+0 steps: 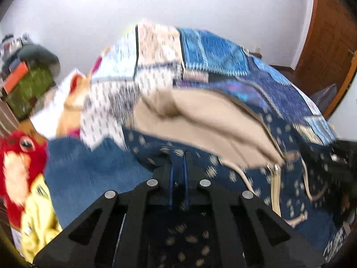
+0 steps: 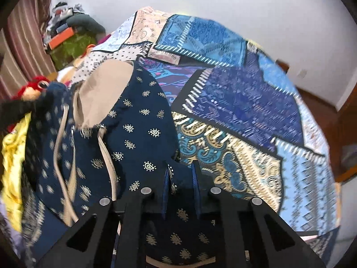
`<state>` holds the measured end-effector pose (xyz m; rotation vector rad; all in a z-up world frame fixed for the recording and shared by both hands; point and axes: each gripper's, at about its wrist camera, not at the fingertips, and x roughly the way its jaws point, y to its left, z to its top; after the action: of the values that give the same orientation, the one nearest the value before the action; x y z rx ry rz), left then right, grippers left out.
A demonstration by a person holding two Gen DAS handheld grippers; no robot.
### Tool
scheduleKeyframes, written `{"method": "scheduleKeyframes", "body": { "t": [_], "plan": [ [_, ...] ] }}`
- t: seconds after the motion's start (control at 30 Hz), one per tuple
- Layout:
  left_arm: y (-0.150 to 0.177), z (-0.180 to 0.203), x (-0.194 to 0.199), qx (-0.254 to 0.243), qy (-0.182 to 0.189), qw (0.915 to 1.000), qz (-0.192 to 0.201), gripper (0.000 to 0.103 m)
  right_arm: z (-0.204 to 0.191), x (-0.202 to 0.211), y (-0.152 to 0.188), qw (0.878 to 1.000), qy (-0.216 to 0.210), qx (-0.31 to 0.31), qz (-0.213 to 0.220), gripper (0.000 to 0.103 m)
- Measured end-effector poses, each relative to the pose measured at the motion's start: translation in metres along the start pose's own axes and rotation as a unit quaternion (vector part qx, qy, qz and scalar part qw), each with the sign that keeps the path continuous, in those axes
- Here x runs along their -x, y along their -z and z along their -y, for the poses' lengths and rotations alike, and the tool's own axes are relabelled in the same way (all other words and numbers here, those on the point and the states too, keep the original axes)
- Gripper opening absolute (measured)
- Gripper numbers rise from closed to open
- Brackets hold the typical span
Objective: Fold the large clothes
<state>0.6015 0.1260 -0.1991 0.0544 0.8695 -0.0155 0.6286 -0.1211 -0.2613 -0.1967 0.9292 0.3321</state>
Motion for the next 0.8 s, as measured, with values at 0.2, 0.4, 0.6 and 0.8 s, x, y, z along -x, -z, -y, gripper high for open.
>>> {"method": "scheduleKeyframes", "body": {
  "t": [0.2,0.4,0.6,0.8],
  "plan": [
    [-0.004,-0.007,-0.061,-0.014,-0.094,0.9941,-0.052,0.004,0.01,0.002,0.001,1.0,0.014,-0.018,0.0,0.015],
    [0.025,-0.028,-0.022,-0.002,-0.039,0.9983,-0.043,0.011,0.023,0.049,0.013,0.999,-0.028,-0.025,-0.001,0.015],
    [0.052,-0.01,0.045,-0.041,-0.024,0.9984,-0.03,0.057,0.042,0.114,0.056,1.0,-0.015,-0.017,0.013,0.015],
    [0.082,0.052,0.075,-0.071,0.027,0.9965,-0.035,0.065,0.084,0.148,0.12,0.998,0.02,-0.062,-0.015,0.015]
  ]
}}
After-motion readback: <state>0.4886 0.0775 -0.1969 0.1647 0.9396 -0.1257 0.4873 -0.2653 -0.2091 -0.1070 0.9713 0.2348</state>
